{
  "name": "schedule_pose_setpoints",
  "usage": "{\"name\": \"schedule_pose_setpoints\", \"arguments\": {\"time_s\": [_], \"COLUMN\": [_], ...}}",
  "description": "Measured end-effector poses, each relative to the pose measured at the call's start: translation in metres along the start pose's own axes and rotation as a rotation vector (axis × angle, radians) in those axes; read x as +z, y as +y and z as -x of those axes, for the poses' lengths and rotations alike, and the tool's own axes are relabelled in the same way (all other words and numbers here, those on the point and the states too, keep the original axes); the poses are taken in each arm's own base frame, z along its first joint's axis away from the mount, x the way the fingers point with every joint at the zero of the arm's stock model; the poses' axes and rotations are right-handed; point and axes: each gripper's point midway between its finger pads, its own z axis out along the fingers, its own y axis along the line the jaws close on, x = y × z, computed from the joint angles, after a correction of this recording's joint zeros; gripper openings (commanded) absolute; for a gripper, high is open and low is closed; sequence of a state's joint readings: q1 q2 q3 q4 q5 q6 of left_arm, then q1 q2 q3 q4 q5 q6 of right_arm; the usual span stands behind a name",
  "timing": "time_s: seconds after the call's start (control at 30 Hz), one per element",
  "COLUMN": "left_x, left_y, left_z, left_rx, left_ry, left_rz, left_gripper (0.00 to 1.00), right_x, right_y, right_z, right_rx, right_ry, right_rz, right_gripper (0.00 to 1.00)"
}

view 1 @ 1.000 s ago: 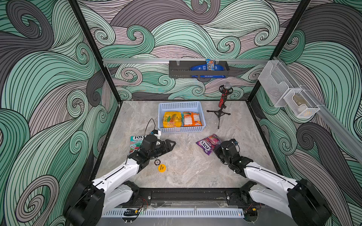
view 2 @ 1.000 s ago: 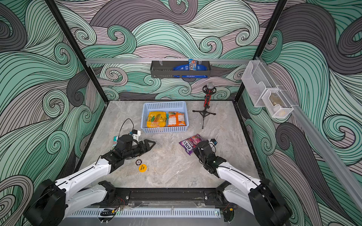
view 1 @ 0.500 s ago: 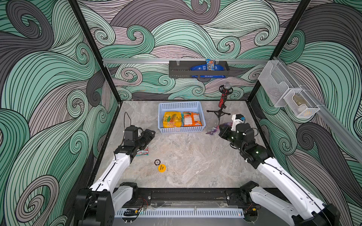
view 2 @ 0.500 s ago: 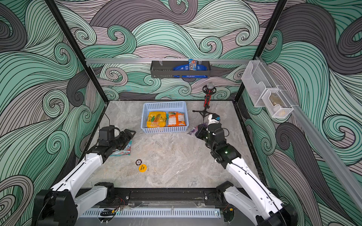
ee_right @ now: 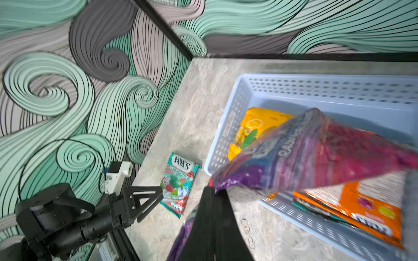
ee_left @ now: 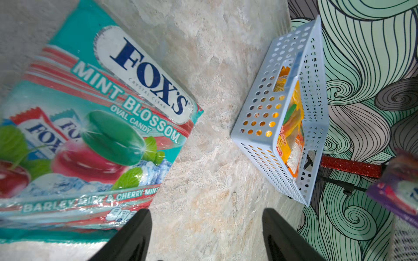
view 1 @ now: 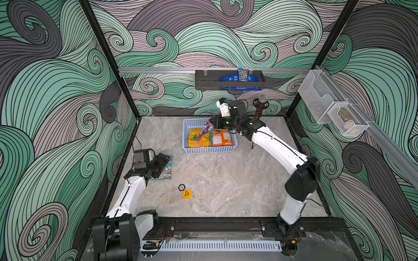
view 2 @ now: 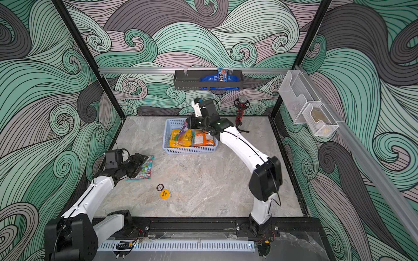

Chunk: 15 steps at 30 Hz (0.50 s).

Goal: Put the candies in the basket
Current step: Place the candy in the basket.

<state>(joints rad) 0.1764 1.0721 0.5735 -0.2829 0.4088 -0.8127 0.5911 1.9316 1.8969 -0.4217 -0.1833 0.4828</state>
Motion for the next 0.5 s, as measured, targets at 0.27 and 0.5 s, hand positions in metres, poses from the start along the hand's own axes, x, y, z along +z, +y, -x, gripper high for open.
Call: {"name": "schedule_pose_setpoints", "arguments": {"time_s": [0.27,0.5], "left_x": [0.005,0.014], "left_y": [0.012,0.023], "left_z": [-0.002,-0.008], "left_rx": [-0.011,-0.050], "left_ry": [0.056,0.139], "left_rz": [0.004,-0.007], "left_gripper": [0.78,0.76], "right_x": [0.116,0.133], "right_y": [0.011,-0.068], "right_z": [-0.032,-0.103], "right_rx": [-0.044,-0.003], "right_ry": [0.135,0.330], "right_rz": [0.062,-0.074], "right_gripper": [0.00,0.42]}}
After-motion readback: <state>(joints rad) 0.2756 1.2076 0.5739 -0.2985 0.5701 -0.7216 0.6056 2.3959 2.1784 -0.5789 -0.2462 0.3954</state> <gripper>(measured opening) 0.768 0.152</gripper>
